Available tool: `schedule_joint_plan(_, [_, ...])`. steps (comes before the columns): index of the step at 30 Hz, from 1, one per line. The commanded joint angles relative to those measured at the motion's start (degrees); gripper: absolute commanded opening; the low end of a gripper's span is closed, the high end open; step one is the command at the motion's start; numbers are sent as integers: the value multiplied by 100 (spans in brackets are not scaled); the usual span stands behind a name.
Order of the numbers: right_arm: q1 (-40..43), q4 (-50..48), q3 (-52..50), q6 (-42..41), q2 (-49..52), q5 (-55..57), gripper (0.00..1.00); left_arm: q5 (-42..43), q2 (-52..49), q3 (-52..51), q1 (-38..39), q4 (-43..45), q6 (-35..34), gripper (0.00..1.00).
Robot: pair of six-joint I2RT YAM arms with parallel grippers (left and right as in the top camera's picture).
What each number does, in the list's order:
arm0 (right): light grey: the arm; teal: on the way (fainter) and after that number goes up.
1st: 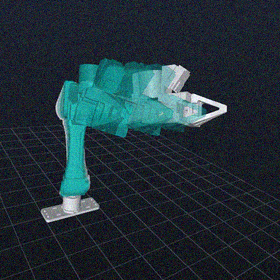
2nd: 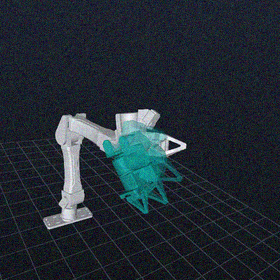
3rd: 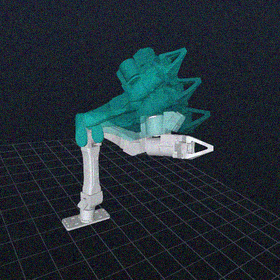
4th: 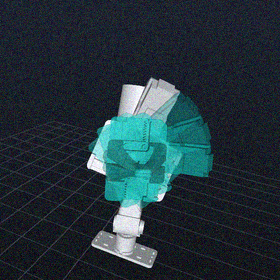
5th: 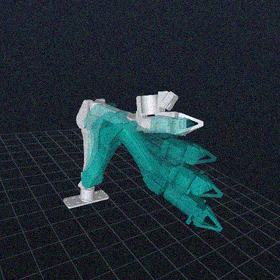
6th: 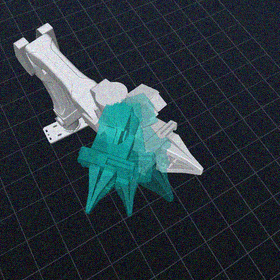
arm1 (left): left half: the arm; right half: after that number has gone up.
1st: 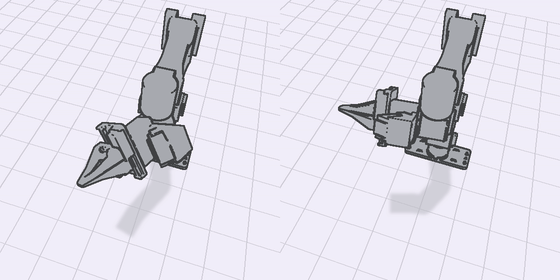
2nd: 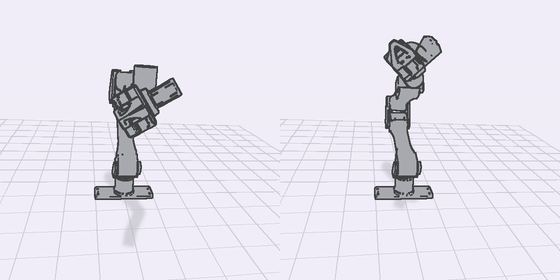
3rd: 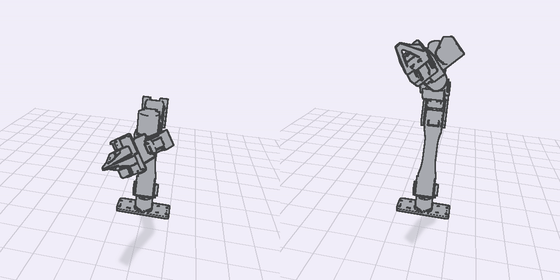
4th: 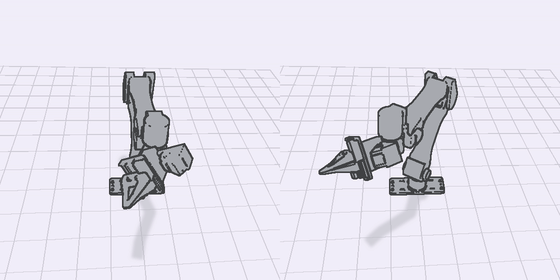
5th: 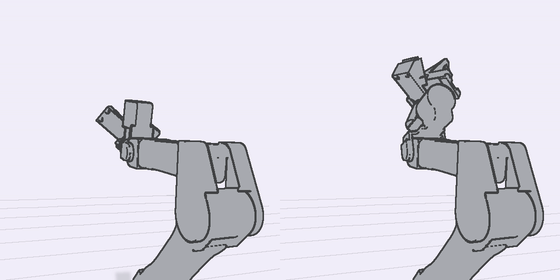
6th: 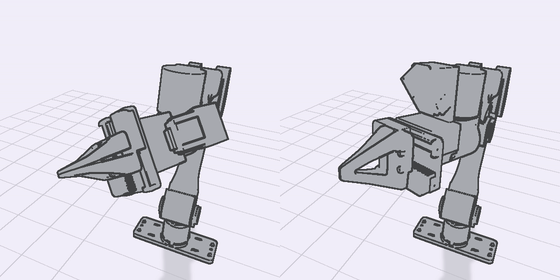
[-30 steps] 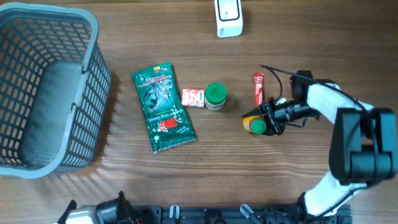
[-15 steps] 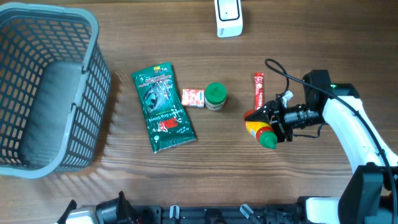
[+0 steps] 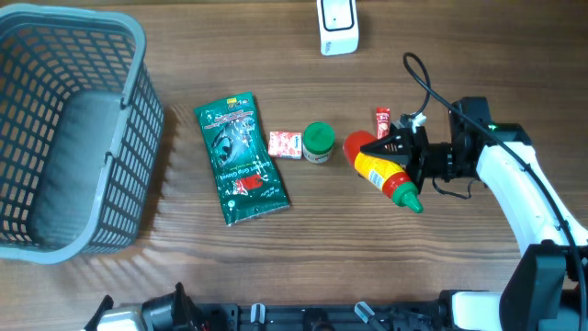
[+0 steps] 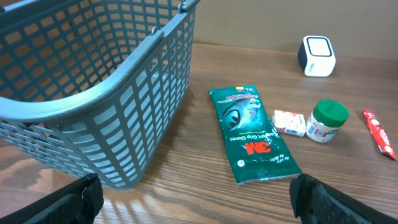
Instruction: Scan the item barcode
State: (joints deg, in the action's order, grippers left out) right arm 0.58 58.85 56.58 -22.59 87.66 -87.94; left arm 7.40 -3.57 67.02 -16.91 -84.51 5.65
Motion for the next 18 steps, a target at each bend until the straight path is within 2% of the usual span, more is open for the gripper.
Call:
schedule_joint_plan(1, [0,35,7,140,-109,-501,43,70,37,-7,-20,4,-13,100])
schedule_joint_plan(8, [2,-181,7,149,-109,-186,40,70,37,-7,-20,4,-13,100])
schedule_joint_plan(12, [2,-1084,9,-804,-109,2365,40,70,37,-7,-20,4,-13,100])
schedule_joint_plan(14, [2,-1530,13,-1196,-111,2997,40,70,37,-7,-20,4,-13,100])
schedule_joint_plan(18, [2,-1956,205,-1362,-109,3762,40,70,37,-7,-20,4,-13,100])
